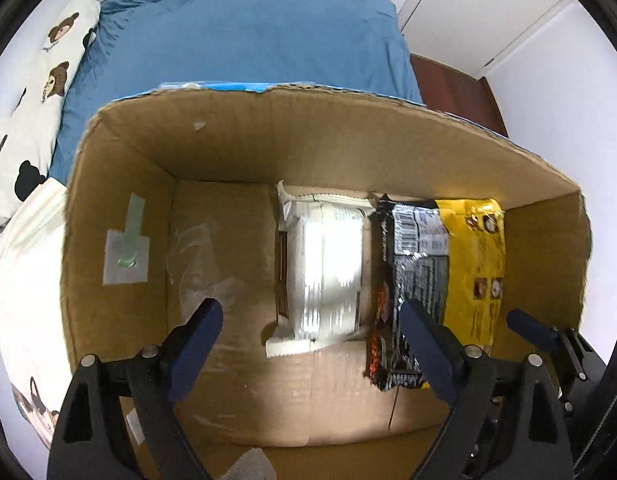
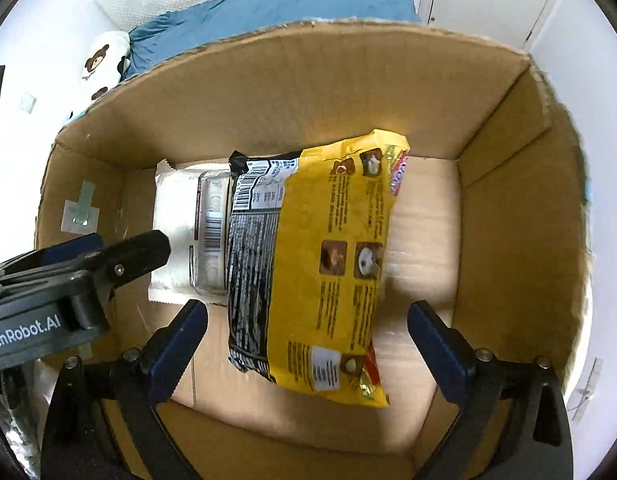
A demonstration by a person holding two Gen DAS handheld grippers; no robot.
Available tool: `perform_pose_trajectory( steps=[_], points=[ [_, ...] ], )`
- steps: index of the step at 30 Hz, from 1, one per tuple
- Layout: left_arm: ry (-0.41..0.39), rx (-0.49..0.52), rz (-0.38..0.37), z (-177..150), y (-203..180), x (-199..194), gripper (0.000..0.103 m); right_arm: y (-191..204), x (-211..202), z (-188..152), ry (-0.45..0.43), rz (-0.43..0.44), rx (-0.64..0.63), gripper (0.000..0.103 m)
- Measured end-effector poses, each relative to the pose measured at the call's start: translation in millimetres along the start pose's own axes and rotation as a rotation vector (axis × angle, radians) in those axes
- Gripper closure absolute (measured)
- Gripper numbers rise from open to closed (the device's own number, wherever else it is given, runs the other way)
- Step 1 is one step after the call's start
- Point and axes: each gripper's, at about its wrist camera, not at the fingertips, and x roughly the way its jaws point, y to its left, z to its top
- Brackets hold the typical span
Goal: Organize snacks
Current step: 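Open both tools to release the packs and lift out of the box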
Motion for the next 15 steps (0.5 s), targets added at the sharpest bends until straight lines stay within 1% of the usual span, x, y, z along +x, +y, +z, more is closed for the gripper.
perform_pose_trajectory(
  steps=[1,3,6,8,9,10,11,12,15],
  points=[
    [-0.015,0.004,0.008,-6,0,-5,0.012,9,2,3,-0.013,-0.003,0.002,0.001],
    [-0.06,0.018,0.026,-14,-1,-17,0.012,22,-18,2,-0.037,-0.013,0.007,0.001],
    [-0.113,0.031,0.045,-33,3,-38,0.012,24,-40,-11,-0.087,-0.027,0.018,0.001],
    [-0.137,0.037,0.056,-39,2,-44,0.012,27,-52,-20,-0.113,-0.032,0.023,0.001],
    [-0.157,0.042,0.06,-46,2,-52,0.012,26,-59,-26,-0.125,-0.034,0.024,0.001],
    [-0.167,0.044,0.063,-46,3,-55,0.012,16,-65,-32,-0.134,-0.031,0.026,0.001],
    [-0.181,0.048,0.068,-51,3,-60,0.012,11,-81,-40,-0.144,-0.028,0.028,0.001],
    [-0.2,0.053,0.071,-58,3,-69,0.012,13,-87,-46,-0.155,-0.029,0.027,0.001],
    [-0.241,0.059,0.073,-71,1,-85,0.012,15,-95,-58,-0.189,-0.025,0.022,0.001]
  ],
)
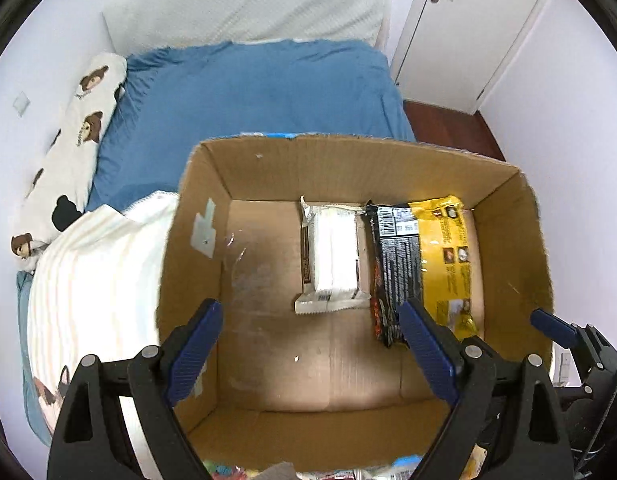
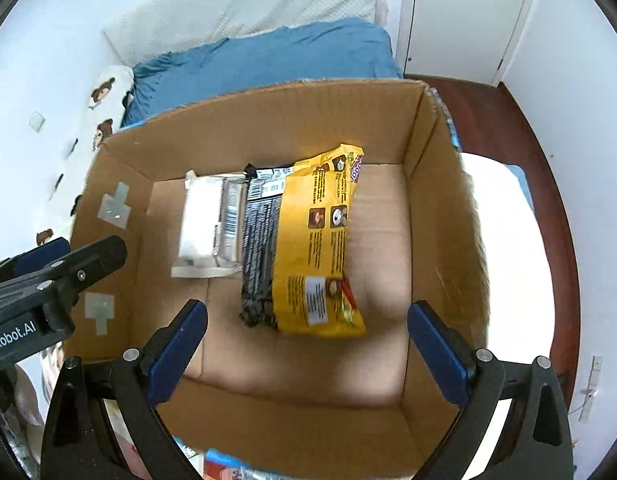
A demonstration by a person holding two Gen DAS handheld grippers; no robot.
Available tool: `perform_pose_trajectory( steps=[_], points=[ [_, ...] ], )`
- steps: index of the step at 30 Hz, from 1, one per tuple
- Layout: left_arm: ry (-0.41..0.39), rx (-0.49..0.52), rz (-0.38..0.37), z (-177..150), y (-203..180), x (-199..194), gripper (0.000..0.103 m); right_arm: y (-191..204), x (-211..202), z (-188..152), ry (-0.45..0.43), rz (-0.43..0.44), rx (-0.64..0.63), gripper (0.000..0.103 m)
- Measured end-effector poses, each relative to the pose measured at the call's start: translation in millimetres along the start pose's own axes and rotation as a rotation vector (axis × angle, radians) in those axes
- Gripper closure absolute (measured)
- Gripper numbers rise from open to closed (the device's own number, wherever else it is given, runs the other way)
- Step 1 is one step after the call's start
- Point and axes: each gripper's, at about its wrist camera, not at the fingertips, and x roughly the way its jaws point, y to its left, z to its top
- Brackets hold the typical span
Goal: Organize snacks
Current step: 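Open both tools to release the packs and lift out of the box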
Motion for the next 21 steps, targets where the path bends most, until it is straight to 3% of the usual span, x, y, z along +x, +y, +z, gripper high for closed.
perform_pose_trajectory(
  steps=[15,21],
  points=[
    [-0.11,-0.016,-0.022,-51,2,-79,0.012,17,-84,-63,-0.121,0.035,-0.028,0.001],
    [-0.093,-0.055,-0.045,-98,12,-95,0.012,-1,-101,-113,-0.087,0.088,0.015,0.001]
  ],
)
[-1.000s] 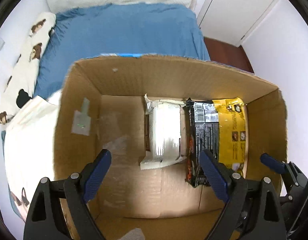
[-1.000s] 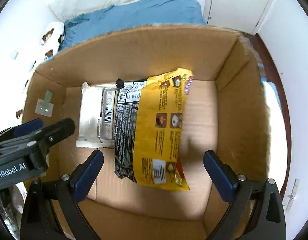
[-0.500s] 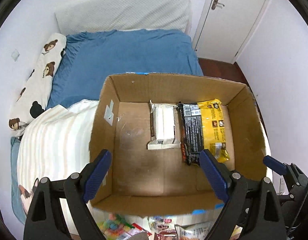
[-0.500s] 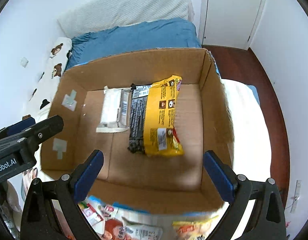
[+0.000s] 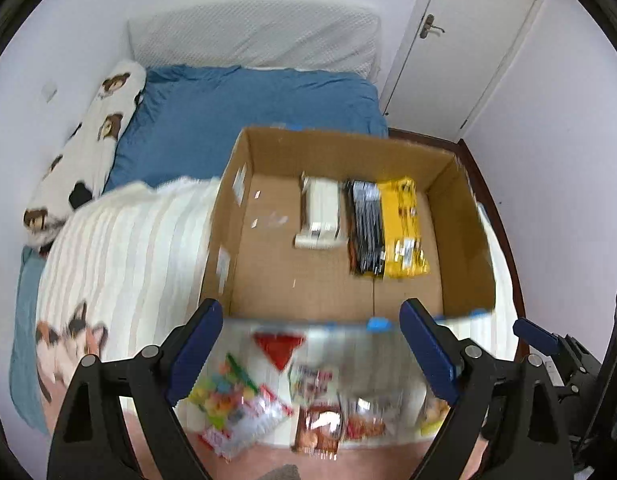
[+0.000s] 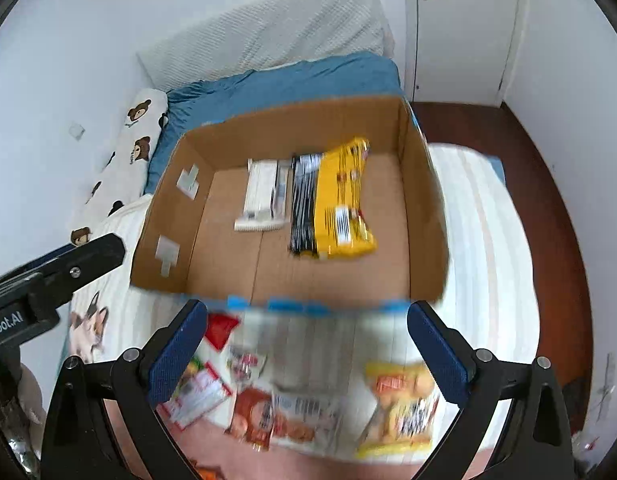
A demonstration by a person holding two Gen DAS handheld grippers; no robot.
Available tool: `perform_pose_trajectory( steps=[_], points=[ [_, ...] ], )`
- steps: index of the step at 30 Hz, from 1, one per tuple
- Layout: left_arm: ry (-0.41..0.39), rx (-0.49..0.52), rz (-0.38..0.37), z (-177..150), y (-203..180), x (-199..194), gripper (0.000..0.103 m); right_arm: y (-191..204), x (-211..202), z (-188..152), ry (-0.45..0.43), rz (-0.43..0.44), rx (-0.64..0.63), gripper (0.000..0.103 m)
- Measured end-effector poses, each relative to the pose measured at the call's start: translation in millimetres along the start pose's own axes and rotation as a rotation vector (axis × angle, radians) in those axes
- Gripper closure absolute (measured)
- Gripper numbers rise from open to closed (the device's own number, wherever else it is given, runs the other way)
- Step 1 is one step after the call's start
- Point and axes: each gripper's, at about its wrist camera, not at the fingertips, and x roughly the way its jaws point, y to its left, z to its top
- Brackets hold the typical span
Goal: Organize snacks
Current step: 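Open both tools to release the packs and lift out of the box, then grasp the red-white packet with the left tool while the right tool grasps the yellow cookie bag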
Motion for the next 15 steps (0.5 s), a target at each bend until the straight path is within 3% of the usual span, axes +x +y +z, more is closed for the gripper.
perform_pose_trajectory(
  steps=[5,8,15],
  points=[
    [0.078,-0.02,0.025,-61,17,9,0.012,-24,10,-54,0.083,0.025,0.071,0.001],
    [0.157,-0.014,0.079,-104,32,31,0.012,-44,23,-85,0.13,0.02,0.139,0.001],
    [0.306,-0.028,0.173,-159,66,89,0.012,-89,75,-105,0.167,-0.108,0.213,0.001]
  ],
)
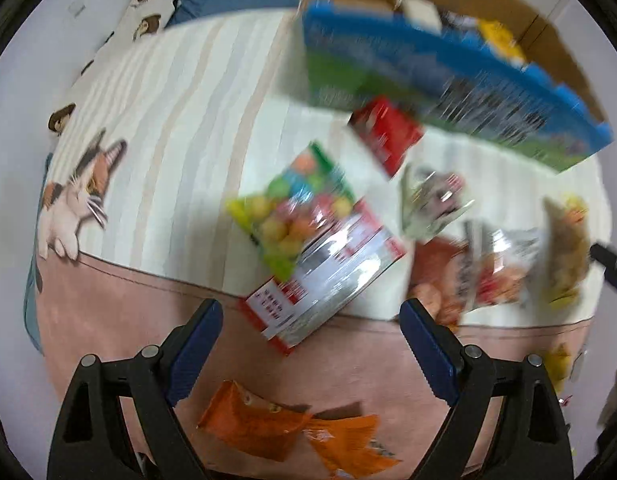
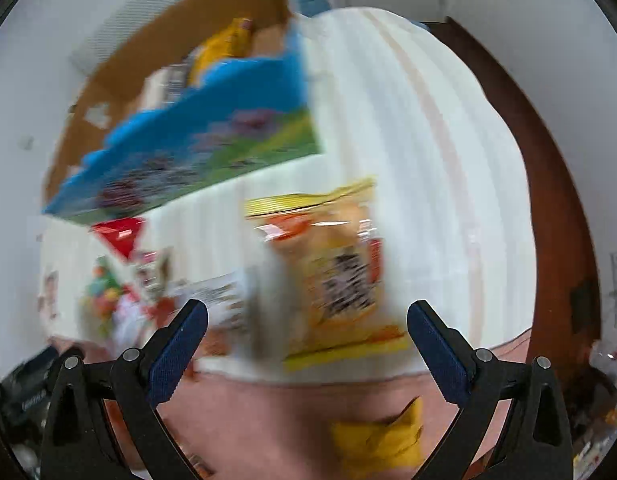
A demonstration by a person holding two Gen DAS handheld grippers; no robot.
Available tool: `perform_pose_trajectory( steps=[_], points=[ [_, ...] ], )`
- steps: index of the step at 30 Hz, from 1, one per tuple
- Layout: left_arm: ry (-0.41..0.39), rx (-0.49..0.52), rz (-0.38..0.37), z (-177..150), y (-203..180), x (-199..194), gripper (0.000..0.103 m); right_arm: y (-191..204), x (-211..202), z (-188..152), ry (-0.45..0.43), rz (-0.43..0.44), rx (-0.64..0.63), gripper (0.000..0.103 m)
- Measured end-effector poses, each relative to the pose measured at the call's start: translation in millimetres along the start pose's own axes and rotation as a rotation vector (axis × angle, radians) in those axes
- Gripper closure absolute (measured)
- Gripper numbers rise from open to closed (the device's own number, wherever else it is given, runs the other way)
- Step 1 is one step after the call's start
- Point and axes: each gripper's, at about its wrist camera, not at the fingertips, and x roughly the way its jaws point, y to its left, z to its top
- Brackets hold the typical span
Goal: Organize snacks
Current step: 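Grasp the red-white packet with the left tool while the right tool grasps the yellow cookie bag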
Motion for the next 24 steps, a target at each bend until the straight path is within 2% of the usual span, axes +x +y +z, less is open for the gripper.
perform_pose_trajectory(
  steps=[3,4,5,6,7,8,12,14,16,20,22,24],
  points=[
    [0.032,0.064,0.036,1,-5,21,0.012,1,24,10,0.022,-0.005,-0.021,0.002],
    [0.045,0.088,0.053,3,-8,27,0.012,4,32,13,0.039,-0.021,-0.04,0.007],
    [0.052,0.108,0.067,5,-11,32,0.012,5,39,15,0.053,-0.024,-0.049,0.02],
    [0.067,0.156,0.076,7,-17,41,0.012,7,46,16,0.072,-0.036,-0.063,0.025],
    [0.078,0.186,0.083,9,-22,47,0.012,9,51,16,0.083,-0.048,-0.078,0.036],
    [0.091,0.218,0.099,9,-26,54,0.012,10,54,15,0.087,-0.05,-0.089,0.04],
    [0.122,0.323,0.131,12,-43,76,0.012,13,55,6,0.117,-0.056,-0.145,0.046],
    [0.126,0.348,0.131,13,-49,83,0.019,14,54,-2,0.144,-0.048,-0.163,0.048],
    [0.145,0.319,0.088,14,-51,84,0.039,16,54,-15,0.185,-0.033,-0.182,0.048],
    [0.206,0.147,-0.021,10,-40,84,0.04,20,57,-38,0.253,-0.007,-0.199,0.048],
    [0.257,0.046,-0.106,3,-32,88,0.04,22,59,-46,0.277,0.012,-0.188,0.047],
    [0.254,0.033,-0.119,-2,-31,91,0.039,23,62,-50,0.279,0.015,-0.176,0.046]
  ],
)
